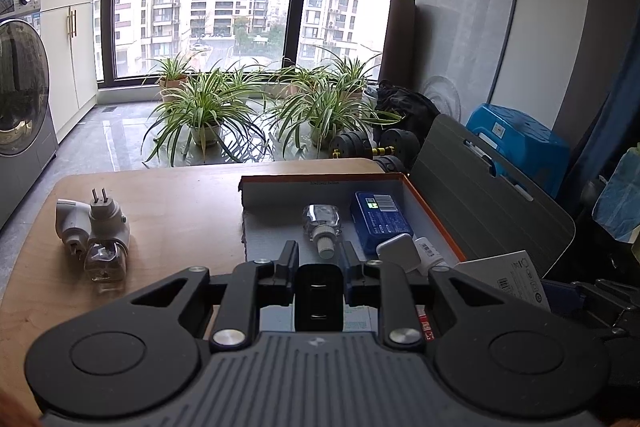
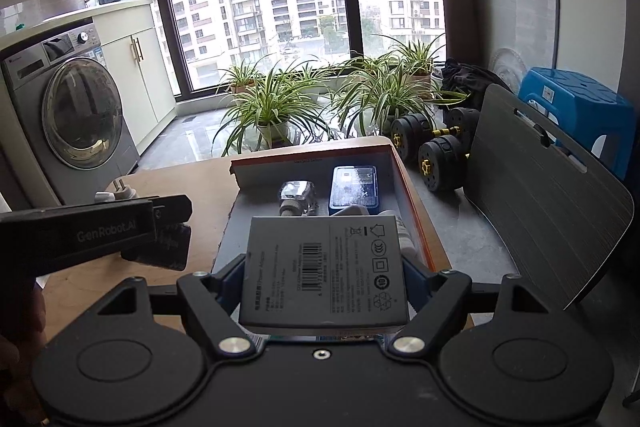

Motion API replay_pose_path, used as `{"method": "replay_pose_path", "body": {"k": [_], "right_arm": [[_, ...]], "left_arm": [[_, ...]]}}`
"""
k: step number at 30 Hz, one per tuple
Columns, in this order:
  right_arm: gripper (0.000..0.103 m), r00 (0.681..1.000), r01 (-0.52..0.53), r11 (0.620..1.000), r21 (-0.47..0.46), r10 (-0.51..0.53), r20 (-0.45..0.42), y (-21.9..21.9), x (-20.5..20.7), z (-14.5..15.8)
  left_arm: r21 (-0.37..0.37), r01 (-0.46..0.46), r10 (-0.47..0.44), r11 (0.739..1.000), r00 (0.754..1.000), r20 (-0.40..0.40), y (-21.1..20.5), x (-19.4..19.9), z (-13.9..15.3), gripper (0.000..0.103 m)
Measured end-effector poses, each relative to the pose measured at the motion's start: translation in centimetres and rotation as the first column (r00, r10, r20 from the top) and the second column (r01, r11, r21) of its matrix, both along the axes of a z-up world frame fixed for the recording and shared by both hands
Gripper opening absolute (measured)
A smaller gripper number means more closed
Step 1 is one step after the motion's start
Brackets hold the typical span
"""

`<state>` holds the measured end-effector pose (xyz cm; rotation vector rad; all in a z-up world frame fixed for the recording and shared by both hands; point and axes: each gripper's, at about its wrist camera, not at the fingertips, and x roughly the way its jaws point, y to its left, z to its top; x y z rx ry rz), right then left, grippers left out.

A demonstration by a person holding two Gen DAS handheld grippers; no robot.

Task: Organize rigid objects
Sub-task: 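Carry the black charger and white box with both grippers over the tray, then lower the black charger and white box into the tray, open both grippers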

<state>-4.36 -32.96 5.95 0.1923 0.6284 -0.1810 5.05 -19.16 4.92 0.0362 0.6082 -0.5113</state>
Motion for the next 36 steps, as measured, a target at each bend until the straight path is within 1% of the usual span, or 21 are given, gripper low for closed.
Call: {"method": "replay_pose_path", "body": {"k": [16,29,36], "right_arm": [[0.092,1.000,-0.004,1.000,-0.001,0.004,-0.009,0.2,1.4,-0.3],[0.092,0.999,-0.006,1.000,0.003,0.006,-0.032,-0.7,3.7,-1.3],[0.092,0.998,-0.004,1.000,0.004,0.005,-0.058,-1.2,5.0,-2.3]], "left_arm": [[0.004,0.001,-0.001,1.000,1.000,-0.010,-0.3,1.0,-0.6,0.023],[0.013,0.003,-0.002,1.000,0.999,-0.032,-0.9,2.5,-1.6,0.023],[0.016,0.008,-0.008,1.000,0.999,-0.051,-1.5,3.6,-2.1,0.023]]}}
